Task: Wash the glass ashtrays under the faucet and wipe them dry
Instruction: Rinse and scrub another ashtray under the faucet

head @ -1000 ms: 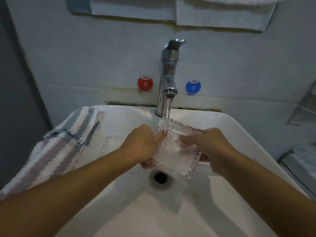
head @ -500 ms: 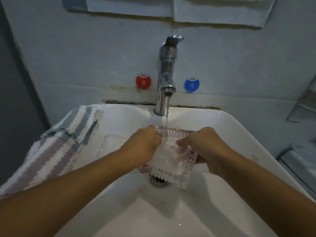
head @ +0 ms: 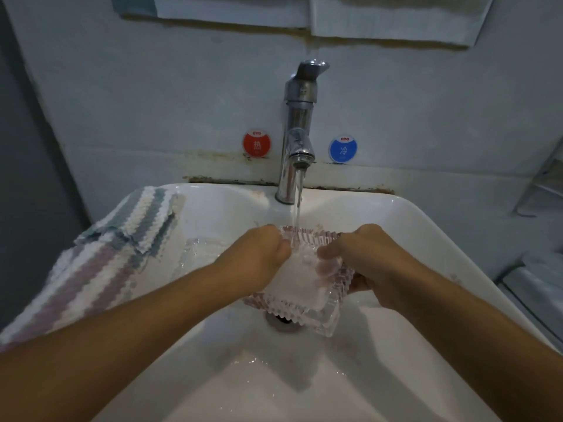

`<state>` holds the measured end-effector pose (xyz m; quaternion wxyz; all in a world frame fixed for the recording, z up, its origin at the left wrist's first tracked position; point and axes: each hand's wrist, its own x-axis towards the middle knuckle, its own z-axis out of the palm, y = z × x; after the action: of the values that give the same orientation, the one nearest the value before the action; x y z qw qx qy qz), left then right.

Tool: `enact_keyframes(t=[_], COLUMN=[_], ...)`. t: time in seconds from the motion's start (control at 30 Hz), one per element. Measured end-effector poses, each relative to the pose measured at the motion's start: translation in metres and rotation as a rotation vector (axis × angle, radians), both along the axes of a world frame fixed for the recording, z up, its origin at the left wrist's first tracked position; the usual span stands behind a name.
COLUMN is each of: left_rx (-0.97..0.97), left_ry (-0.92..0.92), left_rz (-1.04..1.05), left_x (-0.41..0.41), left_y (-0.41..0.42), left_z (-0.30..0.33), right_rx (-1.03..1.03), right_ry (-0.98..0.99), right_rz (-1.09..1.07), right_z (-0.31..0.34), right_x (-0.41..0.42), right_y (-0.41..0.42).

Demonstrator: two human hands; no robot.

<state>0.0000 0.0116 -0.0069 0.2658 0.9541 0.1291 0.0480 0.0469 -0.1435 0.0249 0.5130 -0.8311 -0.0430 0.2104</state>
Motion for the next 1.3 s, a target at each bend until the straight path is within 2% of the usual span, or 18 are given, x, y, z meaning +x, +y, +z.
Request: enact_keyframes(t=[0.13,0.27,0.37,0.47,0.57,0.77,0.97,1.17,1.3], left_rx=[0.046,0.101,0.029,-0.099,-0.349,-0.417,-0.365,-0.399,-0.642], left_ry=[-0.031,-0.058,-0.125,-0.101,0.043,0.219,0.183,0.14,0.034], left_rz=[0.048,-0.076,-0.129,-0.074,-0.009,-0.118,-0.143,-0.095,0.015], left_x=[-0.002,-0.004,-0.005,-0.002,-0.003,-0.014,-0.016,-0.014,-0.01], left_y=[-0.001,-0.001,-0.002,0.001,0.003,0.012,0.017,0.011,0.006], left_z=[-0.003,0.003,0.002,0.002,0.009,0.034,0.039,0.034,0.031], right_rx=[-0.033,-0.083,-0.119,-0.082,-0.059,-0.025,0.035,0.085,0.128], right_ry=[0.03,0.07,0.058,0.002,-0.025,-0.043,-0.053,-0.104,-0.147], right_rz=[0.058,0.16,0.19,0.154,0.114,0.089,-0.012,-0.081,-0.102], right_z=[0.003,0.006,0.005,0.003,0.002,0.004,0.001,0.003,0.002], right_x=[0.002,0.007,0.009,0.011,0.011,0.011,0.012,0.013,0.011], right_y=[-0.002,-0.007,-0.009,-0.008,-0.007,-0.007,-0.005,-0.008,-0.01])
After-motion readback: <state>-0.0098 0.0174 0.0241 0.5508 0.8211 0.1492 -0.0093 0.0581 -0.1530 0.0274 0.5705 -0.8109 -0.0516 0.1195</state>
